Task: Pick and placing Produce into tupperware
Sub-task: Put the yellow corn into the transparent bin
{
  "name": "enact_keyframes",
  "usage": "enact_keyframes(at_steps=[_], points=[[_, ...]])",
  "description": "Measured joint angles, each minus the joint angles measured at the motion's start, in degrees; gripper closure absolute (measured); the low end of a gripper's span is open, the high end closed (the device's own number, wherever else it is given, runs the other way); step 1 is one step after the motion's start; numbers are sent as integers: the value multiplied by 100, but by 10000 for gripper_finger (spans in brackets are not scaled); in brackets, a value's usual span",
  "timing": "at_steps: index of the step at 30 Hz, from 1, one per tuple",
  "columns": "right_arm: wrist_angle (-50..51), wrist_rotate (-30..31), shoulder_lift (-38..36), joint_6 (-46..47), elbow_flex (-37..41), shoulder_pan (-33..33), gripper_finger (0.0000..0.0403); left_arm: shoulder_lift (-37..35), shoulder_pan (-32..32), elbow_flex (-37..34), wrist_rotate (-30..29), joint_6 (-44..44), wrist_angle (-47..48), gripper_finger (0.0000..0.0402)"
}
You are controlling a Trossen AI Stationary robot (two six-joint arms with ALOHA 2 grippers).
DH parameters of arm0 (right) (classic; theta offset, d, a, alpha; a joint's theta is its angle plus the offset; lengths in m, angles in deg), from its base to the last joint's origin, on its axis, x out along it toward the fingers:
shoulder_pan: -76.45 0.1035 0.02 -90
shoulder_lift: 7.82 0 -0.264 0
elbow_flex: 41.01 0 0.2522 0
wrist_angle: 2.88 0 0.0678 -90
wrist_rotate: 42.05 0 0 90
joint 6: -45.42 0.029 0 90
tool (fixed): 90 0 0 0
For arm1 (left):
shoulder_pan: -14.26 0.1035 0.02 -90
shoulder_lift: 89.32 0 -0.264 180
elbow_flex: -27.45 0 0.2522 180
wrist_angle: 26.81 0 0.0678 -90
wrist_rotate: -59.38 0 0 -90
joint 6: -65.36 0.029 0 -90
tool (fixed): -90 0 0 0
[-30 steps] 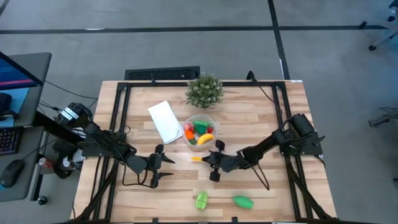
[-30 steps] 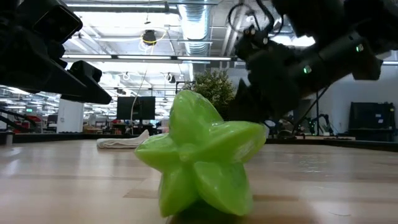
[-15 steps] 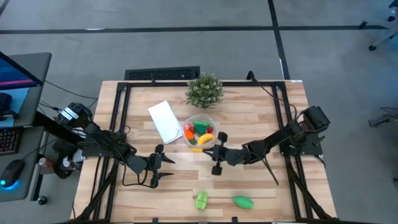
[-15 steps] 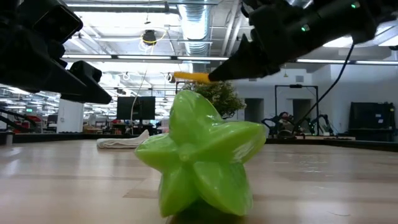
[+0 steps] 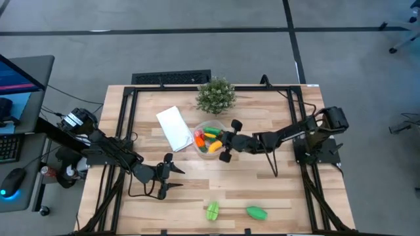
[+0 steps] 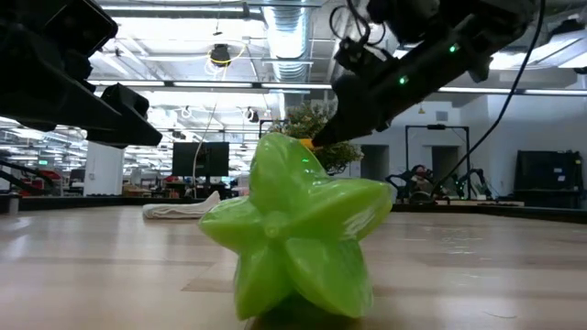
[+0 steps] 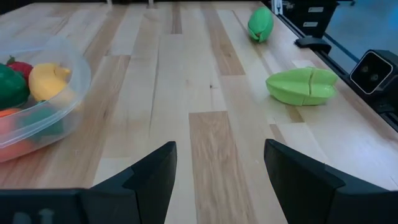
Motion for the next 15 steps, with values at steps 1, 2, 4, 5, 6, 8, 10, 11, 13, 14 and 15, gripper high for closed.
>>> enact_keyframes(at_steps=[1,2,4,5,6,8,10,11,13,14,15], points=[[13,-41,1,11,5,-49,397,0,0,0,0,0,1,168],[-11,-100,0,16,3,-91,397,0,0,0,1,0,0,168],[2,-137,-2,43,-1,-122,397,0,0,0,0,4,0,168],[27,-153,-2,60,1,-130,397,0,0,0,0,4,0,168],[30,-154,-4,89,1,-134,397,0,0,0,0,6,0,168],[26,-154,-2,102,1,-133,397,0,-1,0,0,26,1,168],[36,-154,-3,104,1,-128,397,0,0,0,-2,27,1,168],[48,-154,-2,105,1,-128,397,0,0,0,-2,26,0,168],[86,-161,-2,153,1,-128,397,0,0,0,-2,26,2,168],[89,-171,-2,171,1,-126,396,0,0,0,-4,26,0,168],[88,-196,-3,200,1,-125,395,0,0,0,-6,26,0,168]])
